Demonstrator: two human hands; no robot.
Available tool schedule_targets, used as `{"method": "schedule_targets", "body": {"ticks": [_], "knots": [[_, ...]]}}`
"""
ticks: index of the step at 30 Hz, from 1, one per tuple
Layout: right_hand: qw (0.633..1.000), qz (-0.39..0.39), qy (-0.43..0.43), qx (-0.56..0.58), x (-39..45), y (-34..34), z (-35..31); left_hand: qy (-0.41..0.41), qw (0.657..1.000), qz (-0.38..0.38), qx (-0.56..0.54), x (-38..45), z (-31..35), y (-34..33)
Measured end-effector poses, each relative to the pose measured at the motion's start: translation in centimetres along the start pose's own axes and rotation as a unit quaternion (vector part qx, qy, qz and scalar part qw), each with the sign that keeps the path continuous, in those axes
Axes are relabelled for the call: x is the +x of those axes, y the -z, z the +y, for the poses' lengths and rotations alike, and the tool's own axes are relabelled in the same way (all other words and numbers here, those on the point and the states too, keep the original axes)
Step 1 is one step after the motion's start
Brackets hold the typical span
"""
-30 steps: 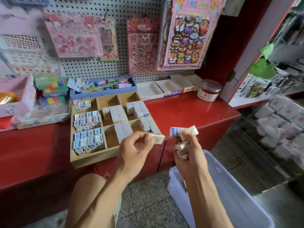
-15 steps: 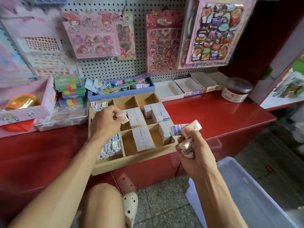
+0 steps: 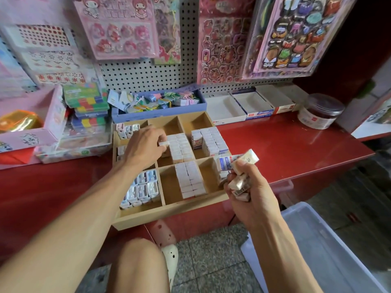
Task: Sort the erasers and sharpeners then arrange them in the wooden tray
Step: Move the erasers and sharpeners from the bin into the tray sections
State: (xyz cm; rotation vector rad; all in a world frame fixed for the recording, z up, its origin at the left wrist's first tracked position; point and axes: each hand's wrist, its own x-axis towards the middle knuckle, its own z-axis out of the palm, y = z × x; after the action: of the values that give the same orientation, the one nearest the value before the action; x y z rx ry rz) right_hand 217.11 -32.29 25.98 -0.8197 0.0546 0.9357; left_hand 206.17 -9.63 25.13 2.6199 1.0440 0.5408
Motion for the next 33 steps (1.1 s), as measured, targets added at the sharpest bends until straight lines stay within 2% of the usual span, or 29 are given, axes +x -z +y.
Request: {"method": "schedule_targets", "body": {"ticks": [4, 9, 11, 13, 14, 16, 17, 19, 21, 25, 30, 33], "knots": [[1.000, -0.006, 0.001, -0.003, 0.0, -0.4, 0.2, -0.028, 0.999, 0.022, 0.018, -0.1, -0.2, -0.3], [1.000, -0.014, -0.013, -0.013, -0.4, -0.6, 0.3, -0.013, 0.998, -0.020, 0.060, 0.0, 0.0, -0.2], [1.000, -0.018, -0.016, -0.015, -0.4, -0.6, 0.3, -0.013, 0.998, 0.015, 0.058, -0.4, 0.4, 0.0], [0.999, -0.035, -0.009, -0.014, -0.3, -0.5, 0.3, -0.018, 0.996, 0.064, -0.055, -1.5, 1.8, 0.7], [0.999, -0.044, -0.004, -0.011, -0.2, -0.5, 0.3, -0.013, 0.987, 0.050, -0.155, -2.2, 3.0, 1.2], [0.998, -0.064, 0.005, -0.015, -0.2, -0.6, 0.4, 0.006, 0.934, -0.074, -0.348, -3.8, 5.7, 2.1], [0.997, -0.073, 0.010, -0.018, -0.4, -0.8, 0.3, 0.006, 0.903, -0.140, -0.407, -4.3, 6.8, 2.2], [0.995, -0.092, 0.018, -0.019, -1.0, -1.3, 0.3, -0.019, 0.875, -0.191, -0.445, -5.0, 8.1, 1.8], [0.994, -0.099, 0.030, -0.033, -1.6, -1.7, -0.1, -0.017, 0.865, -0.175, -0.470, -5.1, 8.6, 1.3], [0.992, -0.097, 0.048, -0.068, -2.1, -1.6, -0.7, -0.013, 0.864, -0.149, -0.481, -4.8, 8.8, 1.3], [0.992, -0.079, 0.059, -0.073, -1.6, -0.7, -0.9, 0.008, 0.842, -0.150, -0.518, -4.3, 8.7, 1.6], [0.995, -0.029, 0.068, -0.061, -1.4, 0.1, -1.5, 0.028, 0.862, -0.135, -0.488, -3.9, 8.0, 1.7]]}}
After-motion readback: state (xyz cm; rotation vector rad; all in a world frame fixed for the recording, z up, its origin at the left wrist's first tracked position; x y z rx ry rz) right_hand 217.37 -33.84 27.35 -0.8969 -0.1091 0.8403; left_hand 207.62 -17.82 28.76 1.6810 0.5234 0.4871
